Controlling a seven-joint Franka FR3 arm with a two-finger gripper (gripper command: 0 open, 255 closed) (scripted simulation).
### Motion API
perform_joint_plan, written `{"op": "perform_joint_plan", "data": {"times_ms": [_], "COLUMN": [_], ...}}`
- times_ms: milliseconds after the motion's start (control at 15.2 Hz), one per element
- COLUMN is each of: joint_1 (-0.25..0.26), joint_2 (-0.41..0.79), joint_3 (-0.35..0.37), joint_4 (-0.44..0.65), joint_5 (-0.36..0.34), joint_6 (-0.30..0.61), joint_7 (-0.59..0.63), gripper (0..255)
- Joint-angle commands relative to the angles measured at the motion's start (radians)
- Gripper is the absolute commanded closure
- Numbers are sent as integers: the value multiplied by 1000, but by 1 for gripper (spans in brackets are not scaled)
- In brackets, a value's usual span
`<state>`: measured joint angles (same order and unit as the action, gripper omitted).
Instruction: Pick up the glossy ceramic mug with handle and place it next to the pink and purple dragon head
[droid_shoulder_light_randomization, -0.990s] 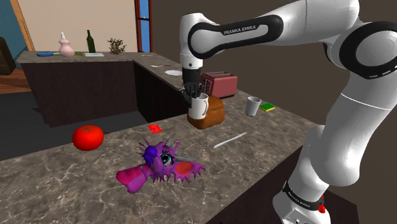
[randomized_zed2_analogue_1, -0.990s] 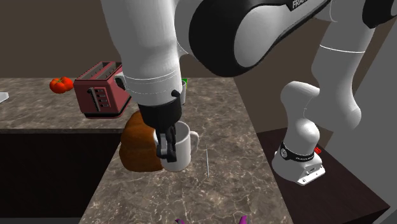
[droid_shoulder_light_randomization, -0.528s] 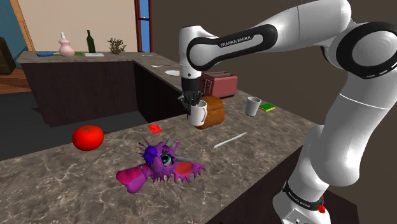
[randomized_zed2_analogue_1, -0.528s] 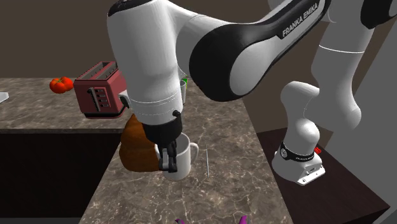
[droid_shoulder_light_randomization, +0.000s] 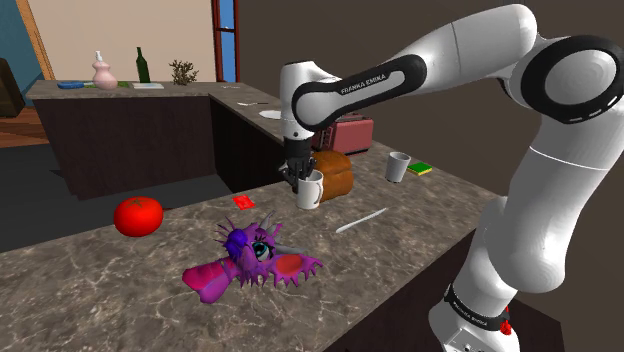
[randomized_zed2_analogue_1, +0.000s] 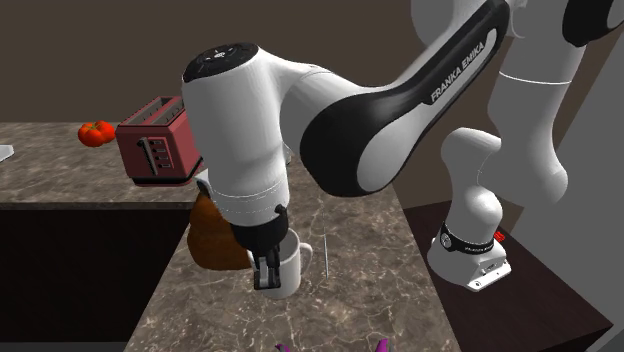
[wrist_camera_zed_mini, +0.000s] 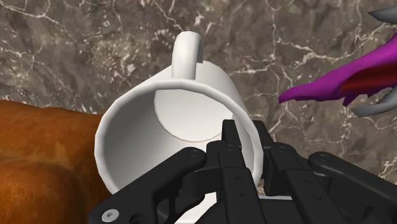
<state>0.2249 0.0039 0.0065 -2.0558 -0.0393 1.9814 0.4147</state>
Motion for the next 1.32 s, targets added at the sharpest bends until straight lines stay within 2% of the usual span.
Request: {"op": "perform_joint_plan", "data": {"times_ms": [0,726,1254], "joint_1": [-1,-1,-1], "joint_2": [9,74,74], "joint_3": [-1,-1,-1], "joint_4": [-17,-93,-93], "joint_5": [-1,-4,-4], "joint_6": [27,168,168], "joint_7": [0,5,5], "gripper": [255,255,255]}}
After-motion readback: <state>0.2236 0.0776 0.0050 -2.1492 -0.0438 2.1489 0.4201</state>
